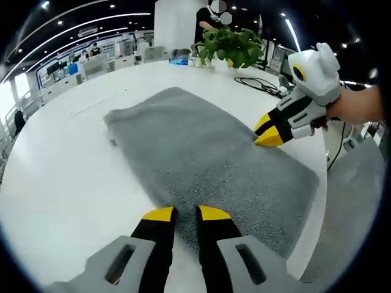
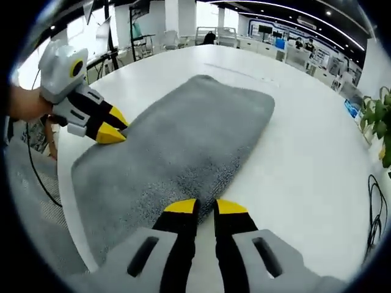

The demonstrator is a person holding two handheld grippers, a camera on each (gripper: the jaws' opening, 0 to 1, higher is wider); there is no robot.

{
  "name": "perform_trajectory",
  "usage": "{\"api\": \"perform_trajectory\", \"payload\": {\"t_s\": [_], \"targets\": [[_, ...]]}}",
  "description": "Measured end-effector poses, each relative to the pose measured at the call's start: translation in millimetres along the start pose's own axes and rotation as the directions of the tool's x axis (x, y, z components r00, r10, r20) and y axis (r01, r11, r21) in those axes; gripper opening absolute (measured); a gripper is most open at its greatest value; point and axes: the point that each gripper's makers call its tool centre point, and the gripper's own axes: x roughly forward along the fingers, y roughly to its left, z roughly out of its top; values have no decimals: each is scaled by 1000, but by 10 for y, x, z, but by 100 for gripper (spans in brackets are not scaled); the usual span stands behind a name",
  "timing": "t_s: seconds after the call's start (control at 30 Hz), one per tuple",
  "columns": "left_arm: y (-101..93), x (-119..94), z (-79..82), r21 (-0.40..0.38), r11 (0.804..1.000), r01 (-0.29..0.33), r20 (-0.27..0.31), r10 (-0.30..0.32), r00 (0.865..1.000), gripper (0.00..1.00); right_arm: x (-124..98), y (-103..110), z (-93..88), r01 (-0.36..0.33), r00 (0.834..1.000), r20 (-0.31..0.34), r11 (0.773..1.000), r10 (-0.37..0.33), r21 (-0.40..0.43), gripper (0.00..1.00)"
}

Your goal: Fold the towel on the table until its edges align and the towel forms a compact rectangular stack.

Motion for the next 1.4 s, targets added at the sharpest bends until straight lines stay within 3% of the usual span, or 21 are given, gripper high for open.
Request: {"api": "perform_trajectory", "payload": {"t_s": [0.67,0.87,0.9,0.97,1.03,1.1,1.2,1.33,1.4], "targets": [[16,154,166,18,1000,-13,-12,13,1000,14,54,-206,59,16,1000,-17,996,-18,-91,7],[34,159,176,-6,1000,-16,-9,16,1000,15,44,-220,66,17,1000,-13,999,-18,-44,9],[55,142,183,-72,997,-20,-1,19,1000,16,14,-231,88,15,1000,-3,999,-16,-47,10],[94,106,224,-131,991,-19,31,23,999,22,-35,-227,162,9,999,43,999,-7,-40,14],[132,54,247,-139,990,-28,43,35,998,31,-69,-187,244,-29,995,91,999,26,26,21],[124,7,321,-146,989,-11,81,23,996,34,-122,-192,330,-39,991,127,999,37,11,26],[85,-62,398,-111,994,8,111,5,994,35,-196,-149,444,-62,984,166,998,64,-19,30],[16,-176,484,14,999,32,146,-34,989,38,-273,-58,522,-93,974,198,993,105,-71,43],[-11,-223,463,31,999,35,135,-39,990,38,-311,25,528,-115,970,203,990,130,-85,49]]}}
